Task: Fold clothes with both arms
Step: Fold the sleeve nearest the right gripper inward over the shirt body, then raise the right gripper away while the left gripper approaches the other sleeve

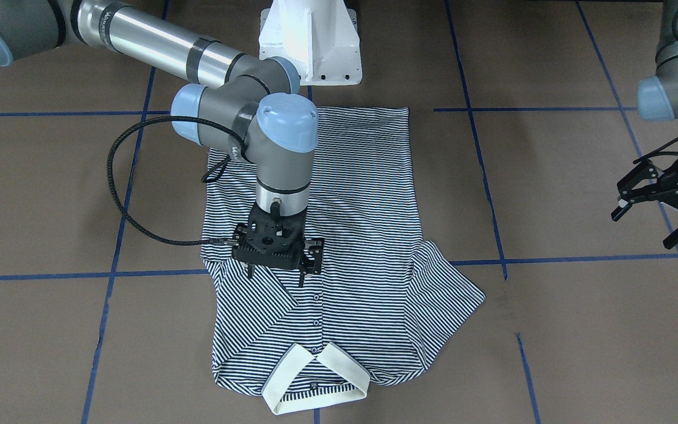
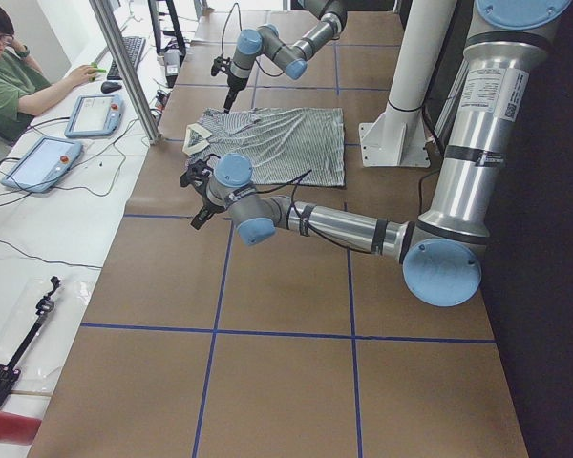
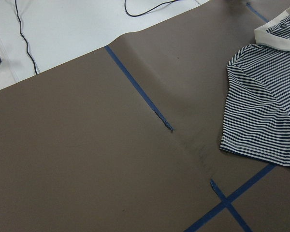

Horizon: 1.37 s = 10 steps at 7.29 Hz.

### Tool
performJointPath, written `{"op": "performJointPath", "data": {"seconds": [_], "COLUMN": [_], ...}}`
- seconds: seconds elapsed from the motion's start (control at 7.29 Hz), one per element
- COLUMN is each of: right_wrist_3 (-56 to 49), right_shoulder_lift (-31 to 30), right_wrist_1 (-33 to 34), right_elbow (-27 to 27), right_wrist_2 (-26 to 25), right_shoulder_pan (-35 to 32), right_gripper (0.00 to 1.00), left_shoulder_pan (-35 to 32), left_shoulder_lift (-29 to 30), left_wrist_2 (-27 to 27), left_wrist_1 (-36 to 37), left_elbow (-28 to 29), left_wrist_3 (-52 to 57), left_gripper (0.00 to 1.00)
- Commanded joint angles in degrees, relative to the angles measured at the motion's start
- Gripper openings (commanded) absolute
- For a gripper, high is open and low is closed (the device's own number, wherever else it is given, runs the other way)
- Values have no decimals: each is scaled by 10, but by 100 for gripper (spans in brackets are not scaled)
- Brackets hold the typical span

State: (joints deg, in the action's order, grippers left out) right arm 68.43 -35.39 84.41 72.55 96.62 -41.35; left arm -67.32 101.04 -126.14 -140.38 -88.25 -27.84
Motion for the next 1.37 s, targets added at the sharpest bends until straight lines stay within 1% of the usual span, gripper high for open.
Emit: {"op": "performJointPath", "data": {"seconds": [0.0,0.14,0.27,0.41,0.55,0.69,0.82,0.96,1.23], "right_wrist_3": [-135,-197,-243,-283,-286,-283,-282,-281,-281], "right_shoulder_lift": [-49,-92,-142,-189,-201,-201,-201,-202,-202], "right_wrist_1": [-5,-7,-7,-7,-7,-7,-7,-7,-7], "right_elbow": [45,80,130,171,185,186,186,186,186], "right_wrist_2": [100,164,198,221,224,224,223,222,221], "right_shoulder_pan": [-84,-122,-152,-174,-176,-175,-175,-176,-176], "right_gripper": [100,100,100,100,100,100,100,100,100], "left_shoulder_pan": [65,92,112,133,152,176,191,205,211], "left_shoulder_lift": [34,46,62,88,126,157,169,178,178], "left_wrist_2": [62,97,129,161,189,227,248,268,272], "left_wrist_1": [5,5,5,5,5,5,2,2,0], "left_elbow": [2,6,20,50,97,136,161,170,180], "left_wrist_3": [-178,-238,-282,-301,-329,-345,-346,-346,-346], "left_gripper": [81,66,57,57,57,57,57,57,56]}}
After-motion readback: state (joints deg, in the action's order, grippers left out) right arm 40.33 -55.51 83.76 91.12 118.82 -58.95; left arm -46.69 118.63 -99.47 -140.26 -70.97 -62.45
